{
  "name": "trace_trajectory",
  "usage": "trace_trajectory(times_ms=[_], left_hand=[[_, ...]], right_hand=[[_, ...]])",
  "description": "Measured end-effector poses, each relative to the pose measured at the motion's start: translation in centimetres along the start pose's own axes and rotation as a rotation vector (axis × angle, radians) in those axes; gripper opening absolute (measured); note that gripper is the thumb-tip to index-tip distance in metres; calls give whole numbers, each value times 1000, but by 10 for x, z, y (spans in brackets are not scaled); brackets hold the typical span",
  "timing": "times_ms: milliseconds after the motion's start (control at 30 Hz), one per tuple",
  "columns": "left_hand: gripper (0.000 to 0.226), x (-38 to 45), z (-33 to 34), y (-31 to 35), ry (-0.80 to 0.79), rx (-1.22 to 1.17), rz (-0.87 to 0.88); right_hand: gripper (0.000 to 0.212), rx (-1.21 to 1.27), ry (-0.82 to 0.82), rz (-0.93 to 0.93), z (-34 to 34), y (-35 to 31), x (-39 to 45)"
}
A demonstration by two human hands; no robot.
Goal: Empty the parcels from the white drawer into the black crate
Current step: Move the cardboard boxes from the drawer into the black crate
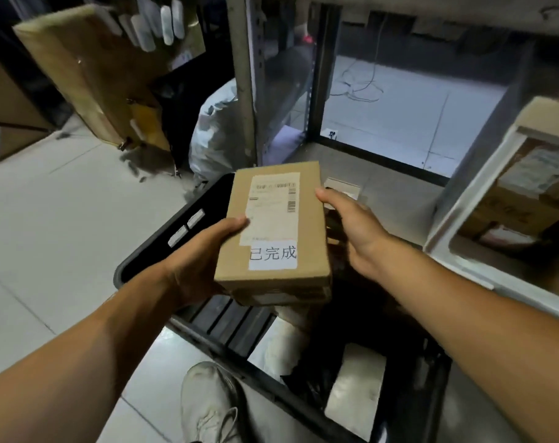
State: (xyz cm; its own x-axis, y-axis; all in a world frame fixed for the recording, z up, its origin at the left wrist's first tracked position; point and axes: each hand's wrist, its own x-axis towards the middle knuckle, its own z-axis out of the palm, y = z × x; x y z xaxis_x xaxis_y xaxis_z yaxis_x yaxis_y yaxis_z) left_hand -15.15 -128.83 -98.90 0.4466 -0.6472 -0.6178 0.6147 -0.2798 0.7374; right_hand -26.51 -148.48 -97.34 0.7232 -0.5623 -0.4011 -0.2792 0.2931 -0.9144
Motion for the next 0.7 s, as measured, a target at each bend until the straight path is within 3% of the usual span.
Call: trace_trajectory(times_ms=[133, 233, 367, 500, 567, 633, 700], left_hand=[[52, 26, -30, -2, 153, -134, 35], [46, 45, -44, -2, 238, -245, 68], [46, 69, -49, -1, 281, -290, 60], [96, 102, -53, -10, 324, -364, 52], [105, 118, -51, -17, 346, -398, 55], [101, 132, -46, -25, 324, -418, 49], [76, 145, -37, -31, 310, -426, 25]], right_hand=[[8, -49, -60, 35, 22, -5, 43], [24, -217, -114, 12, 38, 0, 67], [20, -306, -88, -56, 51, 15, 93], [45, -369, -72, -34, 49, 31, 124], [48, -380, -49, -61, 49, 36, 134], [52, -532, 0, -131, 49, 42, 140], [57, -850, 16, -240, 48, 51, 142]])
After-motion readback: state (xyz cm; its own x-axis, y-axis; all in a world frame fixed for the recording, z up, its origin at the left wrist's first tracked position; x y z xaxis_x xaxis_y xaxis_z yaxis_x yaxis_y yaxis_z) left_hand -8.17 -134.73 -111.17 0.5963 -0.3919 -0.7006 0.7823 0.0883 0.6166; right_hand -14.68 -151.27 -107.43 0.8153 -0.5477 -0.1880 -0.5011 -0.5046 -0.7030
